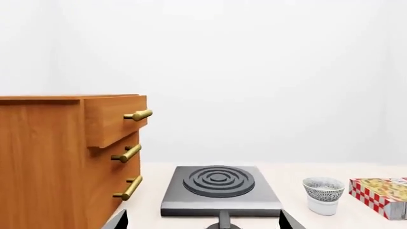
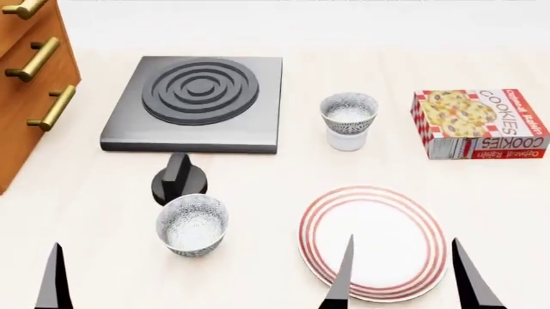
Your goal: Pick the akita bowl on the ramekin and place it on the plate.
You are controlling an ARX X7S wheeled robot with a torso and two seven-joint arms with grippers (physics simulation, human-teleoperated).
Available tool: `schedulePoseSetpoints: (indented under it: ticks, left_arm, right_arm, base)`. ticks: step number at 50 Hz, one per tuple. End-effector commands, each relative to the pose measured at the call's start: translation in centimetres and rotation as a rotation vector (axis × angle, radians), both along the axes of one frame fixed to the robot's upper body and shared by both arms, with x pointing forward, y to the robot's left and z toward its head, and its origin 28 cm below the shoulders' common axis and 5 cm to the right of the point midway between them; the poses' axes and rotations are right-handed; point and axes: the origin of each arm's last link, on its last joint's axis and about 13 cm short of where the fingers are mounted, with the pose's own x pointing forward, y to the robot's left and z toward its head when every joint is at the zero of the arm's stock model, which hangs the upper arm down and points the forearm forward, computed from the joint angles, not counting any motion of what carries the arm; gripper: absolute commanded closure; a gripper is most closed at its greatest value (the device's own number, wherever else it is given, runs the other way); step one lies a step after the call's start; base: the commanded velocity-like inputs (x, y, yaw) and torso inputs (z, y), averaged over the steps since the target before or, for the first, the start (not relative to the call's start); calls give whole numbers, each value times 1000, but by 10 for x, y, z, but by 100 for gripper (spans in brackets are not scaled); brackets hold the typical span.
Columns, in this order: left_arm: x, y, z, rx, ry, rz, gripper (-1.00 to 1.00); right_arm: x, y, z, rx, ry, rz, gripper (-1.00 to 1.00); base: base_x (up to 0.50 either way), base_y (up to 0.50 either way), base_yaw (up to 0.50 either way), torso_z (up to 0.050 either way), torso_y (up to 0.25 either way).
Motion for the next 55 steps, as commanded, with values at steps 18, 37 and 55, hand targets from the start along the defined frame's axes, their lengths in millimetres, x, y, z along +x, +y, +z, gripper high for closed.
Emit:
schedulePoseSetpoints:
  ticks: [18,37,55]
  left_arm:
    - [-1,-1,1,-16,-3,-13,-100]
    - [-1,-1,0,-12,-12,-12,-100]
    - [-2,-1,-2,9,-9,-11,-100]
  right_arm:
    - [-1,1,-4,-2,7,2,-100]
    - [-1,1,-5,-3,9,4,-100]
    - [-3,1,-5,-6,-32,3,-100]
  base:
    - [500,0,0,34,0]
    - [500,0,0,45,0]
    - [222,0,0,0,-139]
